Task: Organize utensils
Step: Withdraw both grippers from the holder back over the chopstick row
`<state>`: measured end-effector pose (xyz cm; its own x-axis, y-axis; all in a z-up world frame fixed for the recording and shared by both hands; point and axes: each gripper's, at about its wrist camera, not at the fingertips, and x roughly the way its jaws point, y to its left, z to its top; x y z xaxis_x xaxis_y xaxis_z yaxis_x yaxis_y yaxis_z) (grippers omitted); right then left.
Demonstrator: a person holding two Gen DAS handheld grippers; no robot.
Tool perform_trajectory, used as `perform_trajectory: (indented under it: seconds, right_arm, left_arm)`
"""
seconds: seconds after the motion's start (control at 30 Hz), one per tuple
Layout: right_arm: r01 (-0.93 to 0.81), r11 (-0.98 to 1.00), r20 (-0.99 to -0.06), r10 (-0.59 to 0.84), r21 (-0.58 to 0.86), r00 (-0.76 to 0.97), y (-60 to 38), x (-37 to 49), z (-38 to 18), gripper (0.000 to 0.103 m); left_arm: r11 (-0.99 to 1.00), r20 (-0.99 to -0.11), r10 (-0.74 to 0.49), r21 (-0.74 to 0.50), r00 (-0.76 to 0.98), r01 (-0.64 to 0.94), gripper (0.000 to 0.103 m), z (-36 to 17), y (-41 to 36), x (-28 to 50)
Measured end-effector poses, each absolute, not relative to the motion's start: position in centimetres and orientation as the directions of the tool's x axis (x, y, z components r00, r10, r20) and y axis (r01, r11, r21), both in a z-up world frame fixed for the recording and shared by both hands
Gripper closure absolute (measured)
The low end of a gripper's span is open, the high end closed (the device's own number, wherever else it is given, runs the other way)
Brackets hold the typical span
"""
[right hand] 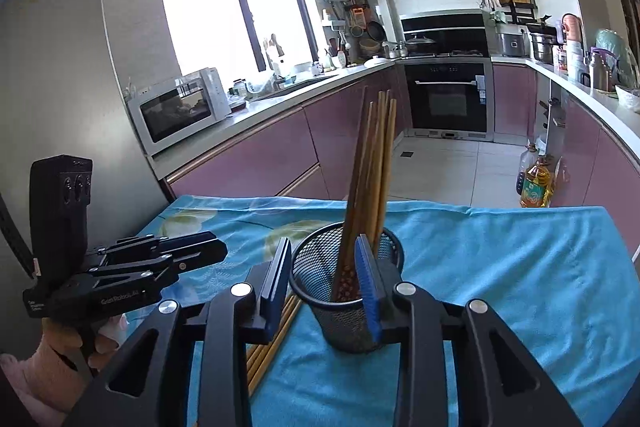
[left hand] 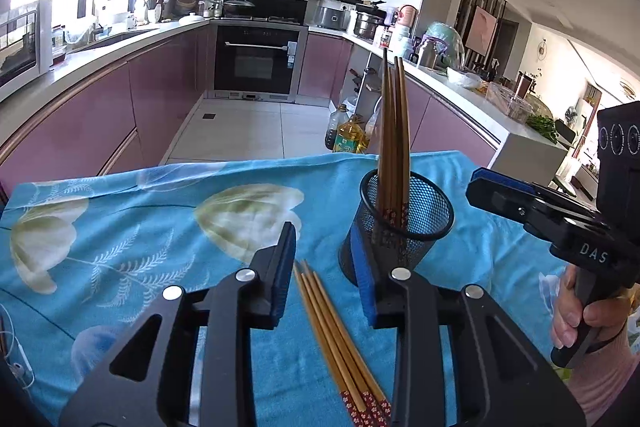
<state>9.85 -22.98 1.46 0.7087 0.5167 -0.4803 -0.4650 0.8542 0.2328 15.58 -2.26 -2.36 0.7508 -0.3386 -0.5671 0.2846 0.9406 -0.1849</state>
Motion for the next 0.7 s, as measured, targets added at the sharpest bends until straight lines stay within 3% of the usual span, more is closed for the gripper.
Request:
perform_trajectory:
  seconds: [0.4,0.7]
  right_arm:
    - [-0.488,0.817,-0.627,0.56,0.307,0.542,-19.9,8.0,-5.5,0.066]
    - [-0.466,0.825,-0.679,0.542,0.318,0.496,-18.8,7.0,-8.0,0.066]
  left_arm:
    - [0.959,-0.656,-0.283,-0.186,0.7,0.213,0.067,-7.5,-0.5,11.6]
    - [0.96,-0.69,-0.278,-0.193,0.669,0.2,0.067,-9.5,-0.9,10.6]
